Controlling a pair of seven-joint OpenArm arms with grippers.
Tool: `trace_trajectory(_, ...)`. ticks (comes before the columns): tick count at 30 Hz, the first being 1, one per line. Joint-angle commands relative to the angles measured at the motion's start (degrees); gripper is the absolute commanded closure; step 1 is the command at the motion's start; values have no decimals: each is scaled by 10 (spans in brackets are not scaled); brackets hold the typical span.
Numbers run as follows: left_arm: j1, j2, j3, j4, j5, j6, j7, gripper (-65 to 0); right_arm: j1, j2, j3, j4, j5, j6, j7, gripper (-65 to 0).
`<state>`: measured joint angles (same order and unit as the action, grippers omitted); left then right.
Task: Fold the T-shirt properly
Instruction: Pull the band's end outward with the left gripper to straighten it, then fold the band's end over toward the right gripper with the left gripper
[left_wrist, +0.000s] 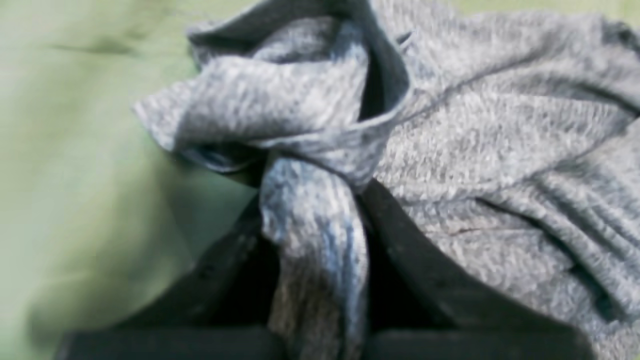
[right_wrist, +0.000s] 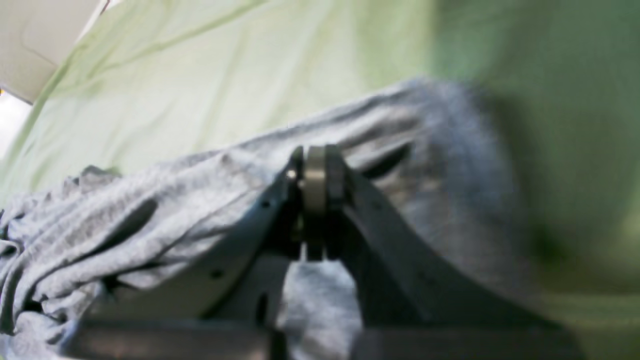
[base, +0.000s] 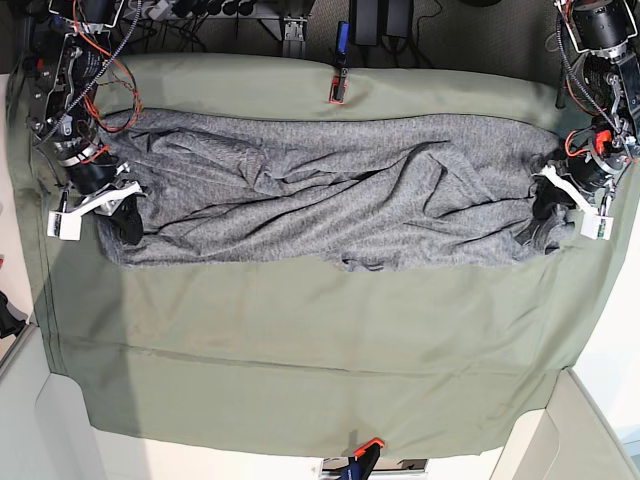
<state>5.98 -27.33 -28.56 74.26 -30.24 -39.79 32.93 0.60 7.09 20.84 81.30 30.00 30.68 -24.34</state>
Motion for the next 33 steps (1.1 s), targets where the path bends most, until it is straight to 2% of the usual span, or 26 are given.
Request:
trace_trajectory(1, -7, -22, -5, 10, -5, 14, -16, 0, 8, 3, 2, 16, 10, 7, 12, 0)
trace_trajectory(5, -4, -30, 0, 65, -13, 10, 34, 0, 8, 3, 2, 22, 9, 7, 12, 0)
trace_trajectory(7, 5, -30, 15, 120, -38, 13, 48, 0, 8, 3, 2, 22, 2, 7, 6, 0)
trace_trajectory(9, 10, -27, 39, 173, -63, 26, 51, 0, 8, 3, 2, 22, 0, 7, 3, 0)
trace_trajectory(12, 7, -16, 101, 242, -67, 39, 59, 0, 8, 3, 2, 22, -1, 7, 3, 0)
trace_trajectory(16, 3, 9, 216, 285, -28, 47, 59, 0, 8, 3, 2, 22, -2, 7, 3, 0)
trace_trajectory(19, -6, 31, 298, 283, 37, 47, 59, 0, 8, 3, 2, 22, -2, 7, 3, 0)
trace_trajectory(22, -15, 52, 356, 283, 72, 77, 59, 0, 8, 3, 2, 22, -3, 7, 3, 0)
trace_trajectory(25, -22, 63, 396, 283, 90, 88, 62, 0, 8, 3, 2, 22, -2, 7, 3, 0)
trace_trajectory(26, -22, 65, 405, 283, 96, 87, 62, -13, 8, 3, 2, 22, -3, 7, 3, 0)
trace_trajectory(29, -22, 67, 423, 283, 97, 87, 63, -243, 8, 3, 2, 22, -11, 7, 3, 0)
trace_trajectory(30, -22, 67, 424, 283, 96, 88, 63, -299, 8, 3, 2, 22, -10, 7, 3, 0)
trace_trajectory(31, -22, 67, 425, 283, 90, 89, 63, -325, 8, 3, 2, 22, -10, 7, 3, 0)
trace_trajectory(32, -22, 67, 425, 283, 81, 99, 63, -327, 8, 3, 2, 22, -5, 6, 3, -42)
trace_trajectory(33, -22, 67, 425, 283, 69, 115, 66, -327, 8, 3, 2, 22, 0, 7, 3, -148)
